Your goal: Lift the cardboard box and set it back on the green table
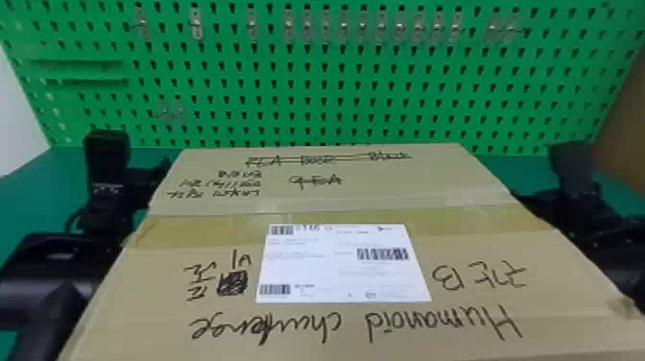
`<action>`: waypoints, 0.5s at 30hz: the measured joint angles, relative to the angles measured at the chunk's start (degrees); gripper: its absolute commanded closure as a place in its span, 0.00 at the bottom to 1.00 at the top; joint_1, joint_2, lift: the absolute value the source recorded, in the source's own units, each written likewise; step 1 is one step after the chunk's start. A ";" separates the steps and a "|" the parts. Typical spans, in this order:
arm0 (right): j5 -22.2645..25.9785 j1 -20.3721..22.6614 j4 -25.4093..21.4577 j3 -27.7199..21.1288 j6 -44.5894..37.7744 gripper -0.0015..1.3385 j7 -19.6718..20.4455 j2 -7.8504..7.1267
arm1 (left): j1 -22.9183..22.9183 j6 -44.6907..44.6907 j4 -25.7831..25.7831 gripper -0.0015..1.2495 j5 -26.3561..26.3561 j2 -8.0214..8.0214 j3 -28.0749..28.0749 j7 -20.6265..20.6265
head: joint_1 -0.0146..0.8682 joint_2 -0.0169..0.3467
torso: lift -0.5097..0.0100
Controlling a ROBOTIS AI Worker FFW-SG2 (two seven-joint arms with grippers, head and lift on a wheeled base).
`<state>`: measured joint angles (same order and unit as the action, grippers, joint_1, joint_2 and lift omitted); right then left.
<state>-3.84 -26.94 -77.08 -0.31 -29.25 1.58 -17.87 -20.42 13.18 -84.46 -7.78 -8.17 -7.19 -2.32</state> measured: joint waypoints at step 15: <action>1.33 0.04 0.15 -0.44 1.22 0.06 0.00 3.21 | -0.05 0.00 0.00 0.20 -0.11 0.05 -0.06 -0.03 | 0.66 0.19 | 0.63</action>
<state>-2.51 -26.90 -76.93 -0.75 -28.03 1.58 -14.66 -20.47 13.18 -84.46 -7.89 -8.12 -7.26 -2.35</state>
